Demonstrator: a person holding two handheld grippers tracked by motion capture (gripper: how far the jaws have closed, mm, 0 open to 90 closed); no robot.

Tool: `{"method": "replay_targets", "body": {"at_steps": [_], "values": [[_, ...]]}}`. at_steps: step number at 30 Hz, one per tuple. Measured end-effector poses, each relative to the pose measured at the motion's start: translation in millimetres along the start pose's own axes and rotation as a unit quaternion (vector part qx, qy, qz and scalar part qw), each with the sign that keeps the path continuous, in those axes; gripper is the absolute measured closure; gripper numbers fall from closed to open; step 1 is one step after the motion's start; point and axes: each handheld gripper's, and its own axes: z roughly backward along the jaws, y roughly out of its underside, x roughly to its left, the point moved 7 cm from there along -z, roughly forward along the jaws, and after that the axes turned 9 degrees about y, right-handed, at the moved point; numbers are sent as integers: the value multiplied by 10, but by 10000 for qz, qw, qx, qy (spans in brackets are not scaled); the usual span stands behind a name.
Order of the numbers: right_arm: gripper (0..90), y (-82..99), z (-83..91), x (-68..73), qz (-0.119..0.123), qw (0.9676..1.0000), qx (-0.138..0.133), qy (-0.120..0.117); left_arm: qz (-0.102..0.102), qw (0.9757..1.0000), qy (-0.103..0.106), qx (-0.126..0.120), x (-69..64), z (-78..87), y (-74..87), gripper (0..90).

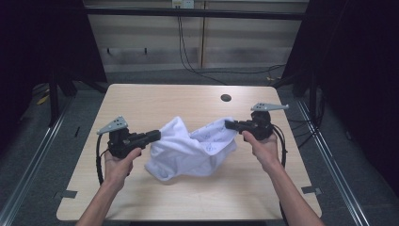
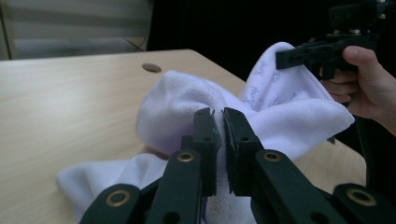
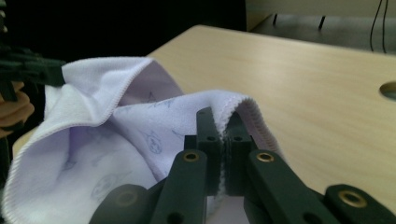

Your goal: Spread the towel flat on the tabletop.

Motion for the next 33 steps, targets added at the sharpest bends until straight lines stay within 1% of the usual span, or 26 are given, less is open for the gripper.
{"method": "replay_targets", "body": {"at_steps": [2,4,5,6,7,8,9,10,11,12,14,18,19,20,21,22,23,24,25,26,28,29,30,31,32,33], "values": [[883,-128,49,-48,-21,9999,-116,83,-22,9998,-130,-169,47,75,-108,846],[884,-253,95,-83,-64,9996,-234,126,-58,9990,-313,-307,103,159,-225,848],[884,-317,118,-97,-73,9994,-302,172,-56,9983,-393,-419,129,210,-303,848],[884,-397,147,-102,-94,9991,-385,168,-56,9981,-414,-446,138,237,-347,849],[884,-446,164,-103,-83,9988,-440,188,-178,9975,-475,-501,125,285,-468,849],[884,-571,199,-92,-25,9981,-560,243,-278,9969,-502,-530,112,307,-531,849],[884,-633,216,-87,-24,9977,-624,260,-290,9963,-520,-617,95,322,-600,849],[883,-697,229,-87,-5,9972,-691,301,-367,9959,-520,-650,84,341,-670,849],[883,-760,236,-89,-35,9967,-754,298,-402,9949,-574,-731,74,353,-746,849],[882,-819,238,-90,-53,9965,-795,267,-481,9941,-590,-772,67,363,-819,849],[882,-935,229,-93,-50,9960,-842,287,-583,9924,-718,-815,70,360,-968,849],[881,-1196,184,-143,-70,9952,-872,433,-722,9894,-851,-929,140,338,-1279,849],[879,-1279,173,-164,-96,9948,-890,480,-689,9888,-893,-978,160,320,-1349,849],[875,-1370,165,-186,-110,9944,-913,520,-657,9888,-902,-989,178,315,-1403,849],[873,-1461,168,-204,-130,9941,-957,491,-589,9893,-846,-1035,174,310,-1445,849],[873,-1545,181,-222,-151,9931,-1061,468,-647,9886,-855,-1052,162,315,-1477,849],[873,-1612,193,-235,-167,9921,-1164,441,-709,9878,-861,-1082,146,327,-1502,849],[873,-1655,203,-241,-180,9918,-1198,405,-749,9873,-826,-1130,123,341,-1522,849],[873,-1680,211,-242,-129,9916,-1214,415,-786,9866,-807,-1178,101,359,-1534,849],[874,-1685,223,-238,-60,9915,-1221,450,-784,9865,-755,-1224,74,372,-1535,849],[875,-1630,250,-206,-16,9910,-1274,402,-877,9868,-732,-1151,30,395,-1468,848],[876,-1565,255,-192,29,9916,-1224,418,-925,9872,-710,-1088,8,396,-1403,848],[877,-1477,266,-173,45,9922,-1180,397,-900,9884,-686,-1016,-10,387,-1319,848],[877,-1366,275,-160,85,9929,-1120,385,-922,9897,-646,-880,-28,385,-1209,847],[877,-1238,285,-155,83,9938,-1047,375,-922,9908,-571,-807,-54,373,-1087,847],[878,-1096,299,-157,65,9944,-1002,321,-867,9926,-517,-676,-72,367,-939,846]]}}
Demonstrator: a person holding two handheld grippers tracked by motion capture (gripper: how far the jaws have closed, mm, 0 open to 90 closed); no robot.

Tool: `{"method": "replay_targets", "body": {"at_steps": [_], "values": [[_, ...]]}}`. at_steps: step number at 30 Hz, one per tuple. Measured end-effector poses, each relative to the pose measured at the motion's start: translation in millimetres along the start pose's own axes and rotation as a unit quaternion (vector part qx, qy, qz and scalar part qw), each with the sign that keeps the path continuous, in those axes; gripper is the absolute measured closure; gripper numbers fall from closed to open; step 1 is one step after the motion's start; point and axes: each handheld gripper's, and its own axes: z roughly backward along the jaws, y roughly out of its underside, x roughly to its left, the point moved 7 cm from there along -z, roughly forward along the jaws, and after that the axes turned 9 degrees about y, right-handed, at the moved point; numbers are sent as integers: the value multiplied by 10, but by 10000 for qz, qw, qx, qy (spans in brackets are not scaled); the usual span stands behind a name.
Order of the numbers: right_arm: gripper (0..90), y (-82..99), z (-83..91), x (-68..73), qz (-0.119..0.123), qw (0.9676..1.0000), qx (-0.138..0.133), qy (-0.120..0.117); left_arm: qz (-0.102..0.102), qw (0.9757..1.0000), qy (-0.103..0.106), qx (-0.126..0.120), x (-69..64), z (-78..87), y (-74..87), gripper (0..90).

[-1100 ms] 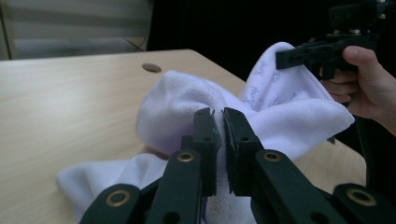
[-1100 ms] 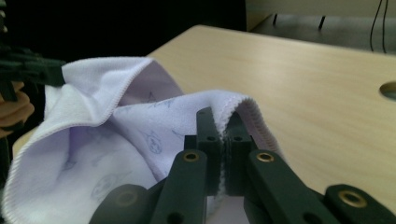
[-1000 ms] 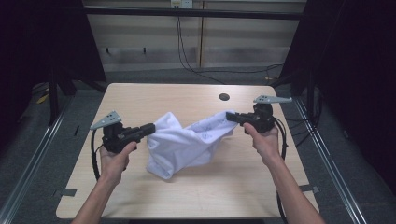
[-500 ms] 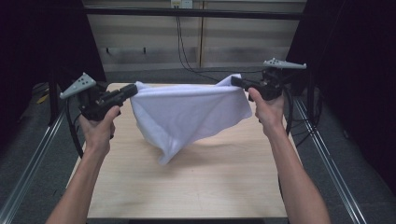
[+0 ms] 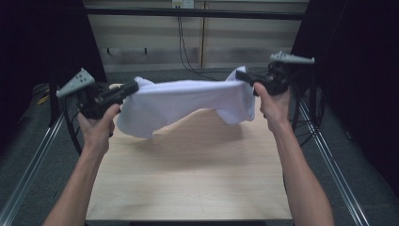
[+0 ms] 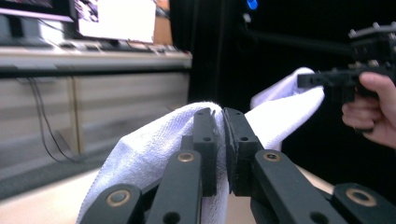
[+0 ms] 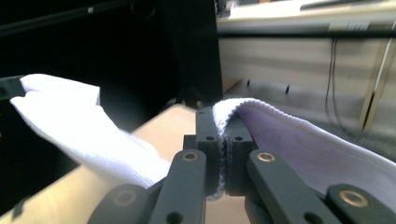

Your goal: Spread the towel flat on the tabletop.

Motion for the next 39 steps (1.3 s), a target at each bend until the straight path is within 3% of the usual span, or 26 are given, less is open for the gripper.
{"method": "replay_targets", "body": {"at_steps": [4,9,12,13,15,17,18,19,21,24,29,32,34,37,39], "values": [[877,646,165,-8,-168,9991,373,-104,220,9986,299,370,-200,46,575,844],[879,1443,282,43,-192,9951,971,-65,586,9941,499,766,-348,99,1184,844],[880,1834,311,85,-113,9908,1347,-91,857,9888,654,1029,-379,131,1487,844],[880,1929,341,104,-55,9914,1301,-164,963,9866,711,1109,-386,145,1567,844],[879,2085,415,142,-75,9902,1345,-374,975,9833,756,1337,-418,177,1698,841],[872,2203,473,179,-276,9883,1414,-504,1000,9795,834,1535,-486,213,1812,838],[859,2272,494,199,-217,9867,1527,-508,1003,9774,891,1632,-525,234,1861,835],[833,2327,518,220,-82,9859,1611,-435,1000,9762,905,1699,-563,256,1901,832],[794,2387,563,265,-96,9846,1681,-480,1008,9742,1026,1739,-634,306,1940,820],[755,2393,623,296,-32,9840,1709,-495,967,9742,1112,1709,-671,367,1944,781],[630,2311,742,247,-129,9874,1513,-449,971,9782,1163,1418,-600,412,1838,682],[608,2247,777,197,-158,9900,1347,-395,1016,9813,1011,1286,-491,405,1765,663],[606,2235,759,207,-87,9904,1334,-346,989,9822,838,1361,-396,371,1756,658],[600,2271,663,309,40,9880,1476,-455,943,9812,523,1599,-205,270,1812,658],[596,2322,568,412,108,9851,1611,-595,1053,9785,448,1716,-80,174,1854,668]]}}
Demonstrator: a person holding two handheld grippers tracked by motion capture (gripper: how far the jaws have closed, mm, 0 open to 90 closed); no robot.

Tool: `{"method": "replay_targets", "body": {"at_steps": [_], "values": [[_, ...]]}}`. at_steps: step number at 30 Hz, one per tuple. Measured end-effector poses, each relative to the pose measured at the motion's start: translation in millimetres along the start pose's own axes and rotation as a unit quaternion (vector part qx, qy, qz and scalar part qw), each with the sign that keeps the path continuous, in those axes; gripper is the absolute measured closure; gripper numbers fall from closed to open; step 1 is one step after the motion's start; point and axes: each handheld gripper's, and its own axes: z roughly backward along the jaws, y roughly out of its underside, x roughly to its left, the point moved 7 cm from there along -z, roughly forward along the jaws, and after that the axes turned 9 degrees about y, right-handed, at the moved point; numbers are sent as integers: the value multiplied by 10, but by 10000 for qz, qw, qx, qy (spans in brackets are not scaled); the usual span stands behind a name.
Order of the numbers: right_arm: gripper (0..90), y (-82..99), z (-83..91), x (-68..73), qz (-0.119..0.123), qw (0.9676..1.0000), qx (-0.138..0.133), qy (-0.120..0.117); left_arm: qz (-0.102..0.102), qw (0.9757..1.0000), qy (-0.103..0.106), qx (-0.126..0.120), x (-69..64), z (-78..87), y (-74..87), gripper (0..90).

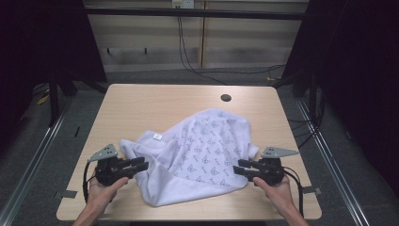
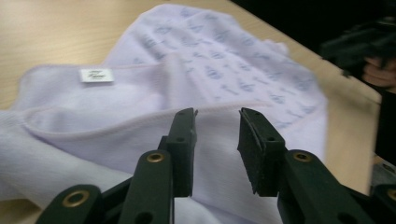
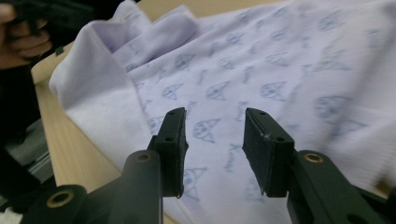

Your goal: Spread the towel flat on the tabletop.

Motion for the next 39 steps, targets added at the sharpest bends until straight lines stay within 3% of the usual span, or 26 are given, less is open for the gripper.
{"method": "replay_targets", "body": {"at_steps": [2,3,4,5,7,10,12,14,16,20,22,26,27,28,30,31,34,35,36,38,39], "values": [[590,45,-135,71,124,9997,227,-45,-40,9997,-162,171,140,-91,-14,664],[583,72,-209,96,211,9992,338,-97,54,9997,-147,164,199,-136,-16,656],[566,97,-284,112,246,9986,448,-118,123,9997,-129,178,246,-177,-5,638],[522,115,-355,113,262,9982,532,-69,75,9994,-238,248,285,-212,17,607],[477,146,-480,125,296,9971,698,-59,-1,9980,-363,519,328,-269,90,546],[440,240,-630,139,690,9925,1001,148,-8,9962,-299,822,318,-323,208,565],[454,242,-648,157,834,9920,902,281,-76,9948,-253,979,289,-351,263,593],[513,253,-652,149,917,9915,789,472,-6,9951,-146,977,251,-353,269,613],[640,253,-647,120,1162,9884,770,607,9,9948,-147,1004,238,-348,279,651],[840,227,-650,-22,898,9924,720,440,-53,9932,102,1155,62,-334,372,655],[863,215,-661,-79,785,9936,710,385,-91,9923,222,1218,-25,-336,401,643],[860,153,-686,-243,768,9927,726,572,-155,9885,579,1390,-246,-381,473,626],[860,129,-693,-313,711,9928,727,641,-247,9882,575,1399,-304,-388,483,627],[858,106,-700,-388,649,9928,717,703,-387,9890,531,1322,-354,-382,464,651],[847,63,-701,-542,564,9918,726,885,-465,9888,754,1200,-455,-365,416,655],[845,47,-694,-615,537,9911,730,979,-528,9894,721,1146,-446,-344,389,650],[835,34,-652,-793,369,9895,666,1231,-376,9950,616,695,-337,-215,258,684],[823,37,-638,-810,244,9899,652,1234,-312,9966,574,497,-280,-148,203,693],[773,40,-618,-813,324,9886,686,1298,-249,9978,536,306,-220,-80,156,708],[727,34,-588,-722,347,9900,721,1164,-272,9985,384,263,-86,24,127,810],[714,19,-567,-649,382,9911,684,1073,-253,9990,198,314,1,53,144,809]]}}
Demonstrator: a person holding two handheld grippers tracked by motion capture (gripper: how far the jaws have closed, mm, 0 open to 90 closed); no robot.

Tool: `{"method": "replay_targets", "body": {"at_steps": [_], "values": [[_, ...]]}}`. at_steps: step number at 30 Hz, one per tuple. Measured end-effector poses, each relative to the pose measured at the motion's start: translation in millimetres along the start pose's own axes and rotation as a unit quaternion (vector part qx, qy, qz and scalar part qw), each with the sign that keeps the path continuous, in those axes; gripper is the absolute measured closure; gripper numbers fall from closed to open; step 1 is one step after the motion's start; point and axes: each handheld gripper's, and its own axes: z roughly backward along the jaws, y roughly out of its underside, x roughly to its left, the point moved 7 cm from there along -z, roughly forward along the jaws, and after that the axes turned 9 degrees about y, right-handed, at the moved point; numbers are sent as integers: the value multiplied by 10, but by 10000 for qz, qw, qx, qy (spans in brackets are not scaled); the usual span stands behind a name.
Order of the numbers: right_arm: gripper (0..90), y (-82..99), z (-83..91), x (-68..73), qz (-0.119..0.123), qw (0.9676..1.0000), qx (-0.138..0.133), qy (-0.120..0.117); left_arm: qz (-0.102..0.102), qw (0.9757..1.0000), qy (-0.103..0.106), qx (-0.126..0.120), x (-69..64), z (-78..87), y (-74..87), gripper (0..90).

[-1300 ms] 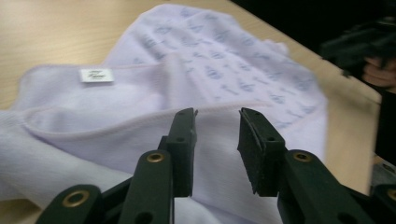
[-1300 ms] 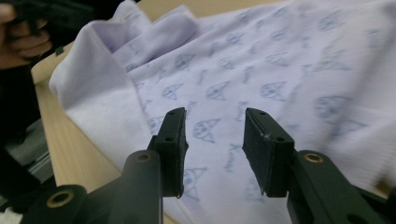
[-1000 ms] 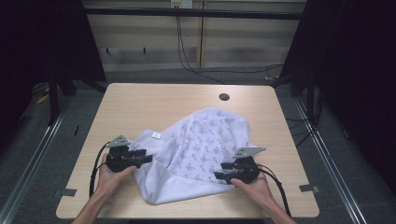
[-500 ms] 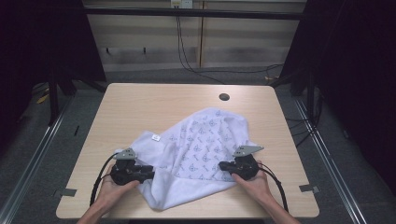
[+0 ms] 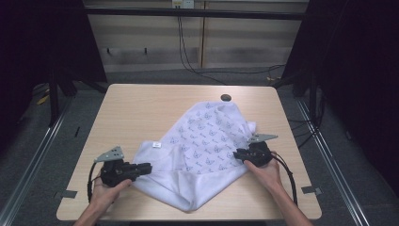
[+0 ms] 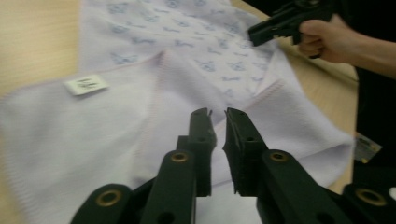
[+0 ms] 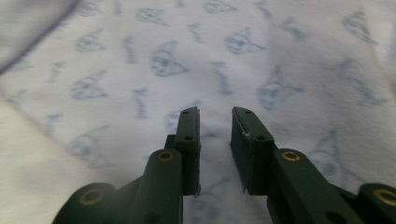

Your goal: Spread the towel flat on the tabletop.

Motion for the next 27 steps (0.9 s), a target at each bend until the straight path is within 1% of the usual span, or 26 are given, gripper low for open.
{"method": "replay_targets", "body": {"at_steps": [1,2,3,4,5,6,7,8,9,10,11,12,13,14,15,16,17,18,19,20,21,23,24,25,26,27], "values": [[696,-26,34,81,-10,9999,-75,-136,148,9998,-120,29,86,13,37,801],[672,-49,60,186,30,9995,-86,-292,223,9995,-180,112,163,11,85,793],[660,-76,75,292,173,9991,-135,-372,245,9990,-298,242,227,-4,133,781],[654,-104,90,406,230,9982,-174,-534,246,9984,-335,379,270,-19,173,764],[647,-143,103,527,254,9968,-216,-722,311,9982,-272,439,286,-38,197,749],[635,-189,114,642,364,9955,-279,-824,323,9978,-266,514,289,-53,213,736],[623,-238,125,753,433,9942,-315,-933,296,9975,-208,605,262,-82,228,742],[613,-291,134,863,473,9922,-375,-1092,191,9969,-215,734,240,-108,245,783],[604,-346,142,972,538,9900,-437,-1231,164,9956,-293,876,226,-141,269,803],[593,-397,139,1076,603,9882,-481,-1325,184,9943,-250,1025,208,-180,305,808],[582,-445,124,1173,658,9864,-500,-1423,173,9943,-187,1038,186,-199,315,813],[578,-490,106,1266,716,9843,-529,-1527,173,9943,-187,1038,186,-199,315,816],[569,-529,84,1359,748,9824,-540,-1623,165,9937,-160,1097,127,-212,327,818],[561,-559,57,1449,801,9804,-536,-1716,117,9931,-185,1151,92,-210,339,818],[554,-582,39,1541,795,9783,-518,-1840,176,9923,-162,1213,12,-215,362,817],[549,-605,18,1651,788,9751,-510,-2010,118,9917,-103,1279,-46,-220,379,813],[539,-616,3,1715,831,9740,-505,-2046,48,9912,7,1325,-122,-229,402,807],[534,-626,-13,1797,895,9722,-489,-2107,64,9908,139,1343,-181,-236,425,796],[534,-632,-31,1883,928,9691,-460,-2239,72,9904,210,1363,-217,-236,439,784],[532,-627,-61,1965,1031,9667,-398,-2310,33,9905,239,1355,-228,-232,438,778],[528,-616,-93,2036,1122,9649,-335,-2351,59,9908,291,1320,-213,-222,426,769],[528,-573,-170,2158,1192,9608,-192,-2494,266,9928,327,1120,-123,-191,386,745],[528,-540,-211,2203,1274,9596,-126,-2505,386,9935,322,1020,-69,-171,370,737],[528,-505,-258,2235,1313,9593,-74,-2498,509,9947,270,849,-11,-146,344,724],[528,-462,-297,2262,1352,9587,18,-2504,632,9953,239,692,42,-120,317,718],[528,-426,-333,2275,1411,9583,72,-2484,680,9956,168,627,94,-93,298,721]]}}
